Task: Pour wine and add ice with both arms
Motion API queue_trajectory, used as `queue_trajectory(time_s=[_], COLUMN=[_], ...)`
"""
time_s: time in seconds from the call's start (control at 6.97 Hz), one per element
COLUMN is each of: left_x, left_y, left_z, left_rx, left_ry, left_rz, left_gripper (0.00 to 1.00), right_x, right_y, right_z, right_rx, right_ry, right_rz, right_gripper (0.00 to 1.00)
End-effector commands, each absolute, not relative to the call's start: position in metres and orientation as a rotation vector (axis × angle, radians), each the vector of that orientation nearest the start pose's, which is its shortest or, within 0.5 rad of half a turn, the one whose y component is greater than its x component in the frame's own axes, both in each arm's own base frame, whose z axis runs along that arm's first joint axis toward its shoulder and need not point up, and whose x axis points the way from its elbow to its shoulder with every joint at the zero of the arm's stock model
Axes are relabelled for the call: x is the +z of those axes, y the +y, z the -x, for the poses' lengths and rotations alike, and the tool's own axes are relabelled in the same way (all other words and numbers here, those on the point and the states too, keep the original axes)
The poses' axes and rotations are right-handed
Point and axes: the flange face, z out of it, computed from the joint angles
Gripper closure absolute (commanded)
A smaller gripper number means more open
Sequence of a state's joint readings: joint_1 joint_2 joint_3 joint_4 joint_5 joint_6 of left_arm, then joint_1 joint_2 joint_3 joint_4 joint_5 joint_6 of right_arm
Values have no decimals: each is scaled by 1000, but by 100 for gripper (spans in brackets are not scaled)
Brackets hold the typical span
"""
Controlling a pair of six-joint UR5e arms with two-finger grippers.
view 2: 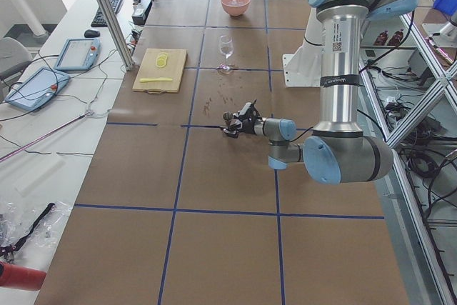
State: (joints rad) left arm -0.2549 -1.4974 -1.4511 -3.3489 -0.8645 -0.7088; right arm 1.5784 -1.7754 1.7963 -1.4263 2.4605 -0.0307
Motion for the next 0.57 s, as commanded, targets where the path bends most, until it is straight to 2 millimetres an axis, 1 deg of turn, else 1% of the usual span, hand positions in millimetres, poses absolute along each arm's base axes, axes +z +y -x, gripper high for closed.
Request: queue_trajectory(time_s=[0.0, 0.29, 0.43], left_x=[545, 519, 511], left_y=[-300, -303, -305], left_z=[-356, -348, -343], left_rx=[-121, -180, -186], left_ry=[994, 976, 972], left_rz=[-1268, -1331, -1352], left_gripper=[1, 1, 1], right_x=[616, 616, 616], right_y=[-414, -414, -414], right_z=[-59, -59, -59], right_rx=[-95, -95, -95], right_ry=[-885, -885, -885], right_rz=[-172, -172, -172], right_gripper=[0, 0, 0])
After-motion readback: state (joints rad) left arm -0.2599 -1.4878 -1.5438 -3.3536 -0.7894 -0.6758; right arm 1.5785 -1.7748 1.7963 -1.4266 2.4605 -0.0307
